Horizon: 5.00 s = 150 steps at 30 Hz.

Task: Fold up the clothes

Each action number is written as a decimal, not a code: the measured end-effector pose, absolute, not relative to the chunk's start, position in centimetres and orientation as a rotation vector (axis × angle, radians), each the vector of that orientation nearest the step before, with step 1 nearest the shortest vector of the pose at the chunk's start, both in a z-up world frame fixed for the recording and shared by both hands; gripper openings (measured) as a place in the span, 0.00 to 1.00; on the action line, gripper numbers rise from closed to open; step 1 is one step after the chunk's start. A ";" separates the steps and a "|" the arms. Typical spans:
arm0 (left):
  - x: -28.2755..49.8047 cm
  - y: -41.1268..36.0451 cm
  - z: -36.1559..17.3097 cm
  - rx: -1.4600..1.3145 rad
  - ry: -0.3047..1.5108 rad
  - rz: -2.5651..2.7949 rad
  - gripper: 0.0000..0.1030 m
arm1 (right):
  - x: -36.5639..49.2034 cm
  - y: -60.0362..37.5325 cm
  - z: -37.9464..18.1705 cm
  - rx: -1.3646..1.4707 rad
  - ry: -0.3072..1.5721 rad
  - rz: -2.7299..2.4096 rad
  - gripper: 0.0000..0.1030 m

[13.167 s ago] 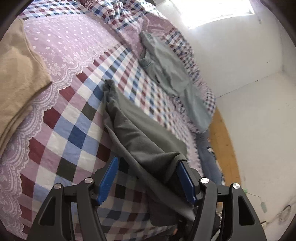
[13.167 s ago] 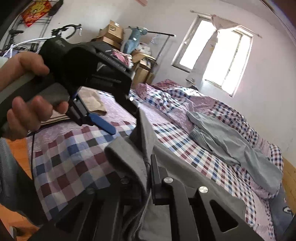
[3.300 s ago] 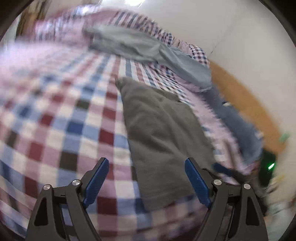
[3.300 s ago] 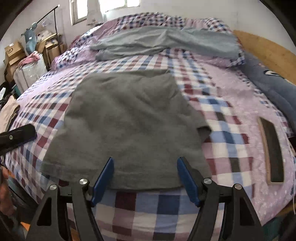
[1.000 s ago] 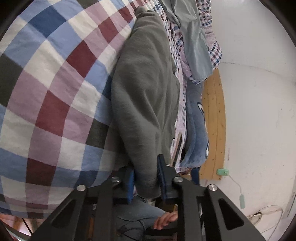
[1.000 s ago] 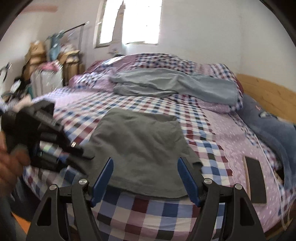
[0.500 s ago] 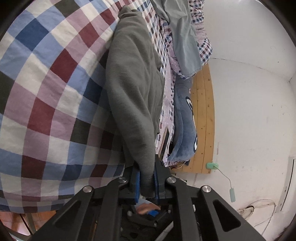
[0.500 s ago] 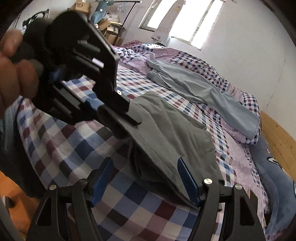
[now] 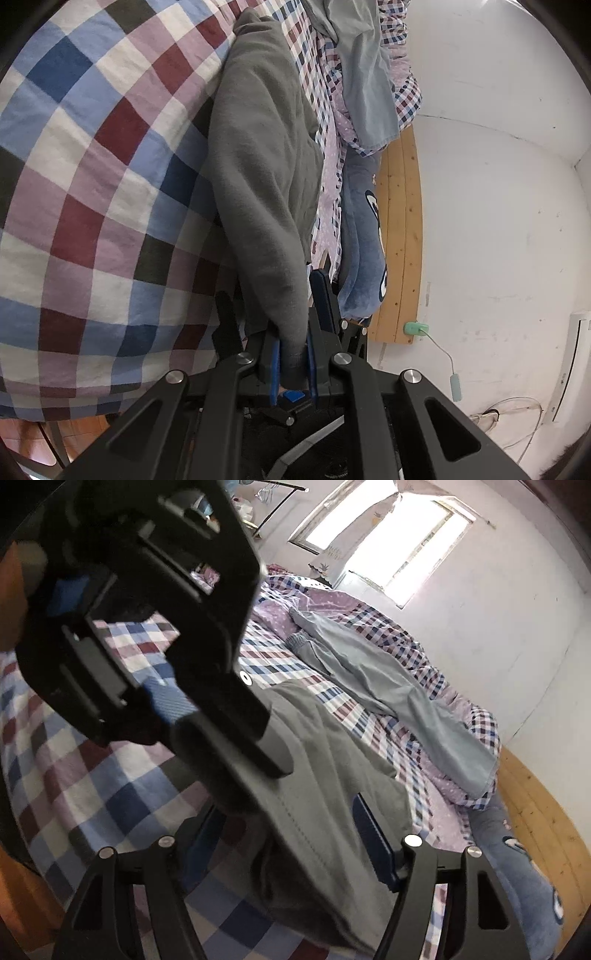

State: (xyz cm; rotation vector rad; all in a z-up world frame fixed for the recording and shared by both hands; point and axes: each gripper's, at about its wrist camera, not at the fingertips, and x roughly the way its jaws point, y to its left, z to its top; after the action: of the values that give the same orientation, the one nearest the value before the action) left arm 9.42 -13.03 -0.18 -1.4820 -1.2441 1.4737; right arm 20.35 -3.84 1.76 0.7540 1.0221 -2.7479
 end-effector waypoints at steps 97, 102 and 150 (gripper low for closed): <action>-1.5 -34.3 21.7 -1.074 -1.022 2.383 0.06 | 19.1 -7.0 19.1 0.567 0.137 -2.675 0.08; -1.6 -42.2 23.3 -1.044 -1.050 2.521 0.06 | 14.6 -13.6 20.4 0.536 0.155 -2.573 0.08; 16.6 -79.4 8.3 -1.148 -1.526 2.908 0.54 | 17.0 -48.0 7.4 0.436 0.859 -1.879 0.25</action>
State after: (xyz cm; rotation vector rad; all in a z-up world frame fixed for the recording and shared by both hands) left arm 16.58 -79.35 8.27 -1.1483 -1.5262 2.9078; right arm 17.01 -48.04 7.44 0.4360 0.8594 -1.8786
